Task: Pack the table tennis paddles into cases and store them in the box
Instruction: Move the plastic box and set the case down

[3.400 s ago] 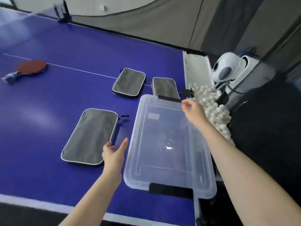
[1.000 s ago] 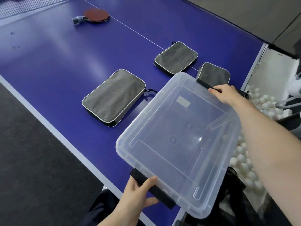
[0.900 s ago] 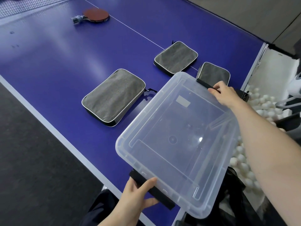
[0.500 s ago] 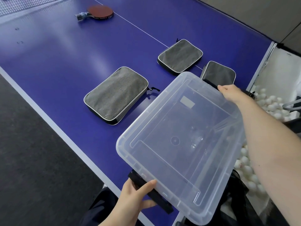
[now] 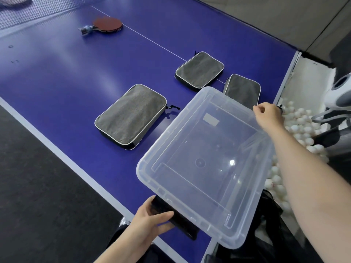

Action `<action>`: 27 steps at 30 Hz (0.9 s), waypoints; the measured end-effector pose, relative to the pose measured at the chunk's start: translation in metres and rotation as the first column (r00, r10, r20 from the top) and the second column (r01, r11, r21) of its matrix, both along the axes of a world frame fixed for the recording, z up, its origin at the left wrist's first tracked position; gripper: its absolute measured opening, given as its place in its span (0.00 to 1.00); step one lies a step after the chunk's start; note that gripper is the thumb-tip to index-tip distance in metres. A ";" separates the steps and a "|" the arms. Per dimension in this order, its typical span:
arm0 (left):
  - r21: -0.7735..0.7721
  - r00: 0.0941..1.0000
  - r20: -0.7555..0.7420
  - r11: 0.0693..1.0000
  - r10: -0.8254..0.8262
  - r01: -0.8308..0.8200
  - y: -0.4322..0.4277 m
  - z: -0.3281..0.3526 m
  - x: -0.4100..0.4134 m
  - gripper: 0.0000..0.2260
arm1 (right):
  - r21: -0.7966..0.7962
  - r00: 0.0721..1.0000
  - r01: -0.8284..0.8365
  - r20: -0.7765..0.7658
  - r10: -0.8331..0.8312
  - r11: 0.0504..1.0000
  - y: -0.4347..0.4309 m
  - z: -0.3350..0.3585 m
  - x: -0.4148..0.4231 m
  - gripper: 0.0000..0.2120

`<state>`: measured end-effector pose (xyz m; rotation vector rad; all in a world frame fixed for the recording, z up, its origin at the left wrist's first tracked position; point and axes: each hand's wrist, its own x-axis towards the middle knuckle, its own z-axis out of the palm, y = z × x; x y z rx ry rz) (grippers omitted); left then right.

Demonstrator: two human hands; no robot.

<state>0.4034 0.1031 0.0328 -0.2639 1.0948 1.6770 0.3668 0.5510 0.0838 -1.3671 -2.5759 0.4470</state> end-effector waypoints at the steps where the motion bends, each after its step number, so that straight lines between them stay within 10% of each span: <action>1: -0.032 1.000 -0.001 0.999 0.029 -0.029 -0.002 0.000 -0.003 0.27 | -0.001 1.000 0.029 -0.012 -0.029 1.000 -0.001 0.001 0.006 0.16; 13: -0.446 0.805 -0.577 0.879 -0.137 -0.169 0.034 0.057 -0.135 0.08 | -0.295 0.880 0.407 -0.126 -0.458 0.864 -0.074 -0.003 0.086 0.27; 19: -0.620 0.544 -0.620 0.778 -0.566 0.104 0.094 0.068 -0.151 0.10 | -0.451 0.818 0.465 -0.111 -0.565 0.762 -0.128 -0.004 0.124 0.19; 27: -0.657 0.419 -0.705 0.749 -0.573 -0.082 0.111 0.052 -0.141 0.17 | -0.375 0.828 0.452 -0.161 -0.537 0.809 -0.186 -0.014 0.137 0.19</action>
